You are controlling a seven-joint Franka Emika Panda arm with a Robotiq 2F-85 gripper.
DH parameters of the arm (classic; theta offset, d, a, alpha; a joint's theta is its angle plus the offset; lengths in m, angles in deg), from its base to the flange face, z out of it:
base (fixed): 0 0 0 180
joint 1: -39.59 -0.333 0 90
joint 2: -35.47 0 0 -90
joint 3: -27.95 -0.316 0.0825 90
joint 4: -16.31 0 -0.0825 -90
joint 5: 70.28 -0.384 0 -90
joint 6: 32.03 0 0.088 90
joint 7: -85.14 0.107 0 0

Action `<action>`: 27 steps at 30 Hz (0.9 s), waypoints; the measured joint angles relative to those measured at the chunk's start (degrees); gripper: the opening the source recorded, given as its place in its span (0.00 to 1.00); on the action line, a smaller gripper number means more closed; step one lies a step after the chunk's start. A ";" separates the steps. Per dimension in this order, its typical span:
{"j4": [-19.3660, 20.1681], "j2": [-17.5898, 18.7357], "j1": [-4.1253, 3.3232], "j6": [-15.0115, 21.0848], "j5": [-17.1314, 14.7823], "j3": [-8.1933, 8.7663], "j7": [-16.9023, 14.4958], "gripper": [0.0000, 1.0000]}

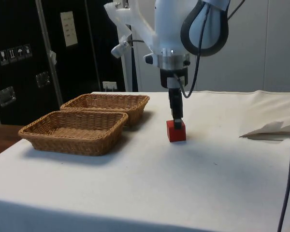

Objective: Pick up the red cube and place it into the right basket.

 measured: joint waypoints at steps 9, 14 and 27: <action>-0.63 3.72 0.23 2.41 0.00 0.29 0.06 1.00; -1.03 4.98 0.34 2.69 0.00 0.52 -0.06 1.00; -1.60 7.68 0.40 4.18 0.00 0.52 0.00 1.00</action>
